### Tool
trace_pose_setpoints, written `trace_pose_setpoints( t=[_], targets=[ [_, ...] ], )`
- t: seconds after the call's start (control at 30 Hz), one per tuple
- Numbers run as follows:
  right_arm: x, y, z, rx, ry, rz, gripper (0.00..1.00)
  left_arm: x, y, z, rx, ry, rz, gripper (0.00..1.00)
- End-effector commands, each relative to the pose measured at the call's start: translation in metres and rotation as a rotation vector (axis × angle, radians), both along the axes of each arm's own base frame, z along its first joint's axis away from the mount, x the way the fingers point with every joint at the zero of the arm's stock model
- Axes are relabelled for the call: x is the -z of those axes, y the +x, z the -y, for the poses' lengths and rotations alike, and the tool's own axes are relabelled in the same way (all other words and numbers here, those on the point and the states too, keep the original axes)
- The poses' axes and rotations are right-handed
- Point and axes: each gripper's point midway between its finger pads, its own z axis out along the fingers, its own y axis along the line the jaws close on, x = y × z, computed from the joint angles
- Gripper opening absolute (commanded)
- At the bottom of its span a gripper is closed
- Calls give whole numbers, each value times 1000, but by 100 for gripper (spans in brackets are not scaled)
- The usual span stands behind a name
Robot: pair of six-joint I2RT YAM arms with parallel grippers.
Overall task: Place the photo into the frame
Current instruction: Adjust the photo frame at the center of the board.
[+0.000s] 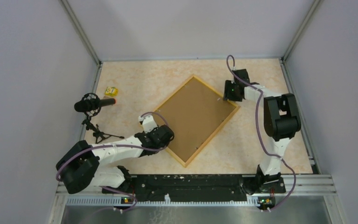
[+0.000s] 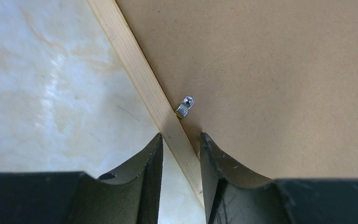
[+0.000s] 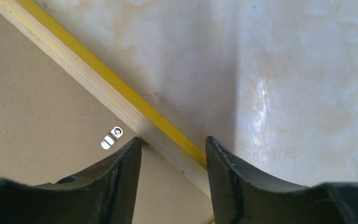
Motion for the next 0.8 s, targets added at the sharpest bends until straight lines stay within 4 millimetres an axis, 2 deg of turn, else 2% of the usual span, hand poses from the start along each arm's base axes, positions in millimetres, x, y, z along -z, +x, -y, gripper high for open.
trace_pose_setpoints(
  t=[0.0, 0.1, 0.23, 0.33, 0.4, 0.47, 0.57, 0.63, 0.77],
  targets=[
    [8, -52, -5, 23, 68, -80, 47, -4, 19, -14, 4, 115, 12, 39],
    [6, -76, 0, 33, 74, -75, 44, -5, 31, -16, 7, 137, -1, 37],
    [3, -110, 9, 62, 78, -78, 38, 4, 34, -24, -3, 139, -51, 34],
    [0, -135, 15, 77, 76, -80, 39, 10, 34, -25, 18, 113, -78, 31],
    [-3, -145, 20, 79, 59, -75, 44, 13, 32, -23, 39, 99, -82, 30],
    [-9, -148, 26, 91, 31, -84, 57, 15, 30, -21, 65, 83, -84, 28],
    [-16, -144, 32, 120, 2, -81, 77, 21, 20, -22, 89, 60, -100, 25],
    [-20, -137, 32, 130, 0, -81, 88, 24, 14, -20, 105, 26, -99, 24],
    [-19, -125, 29, 149, 1, -108, 93, 25, 9, -21, 110, -3, -83, 24]
  ],
)
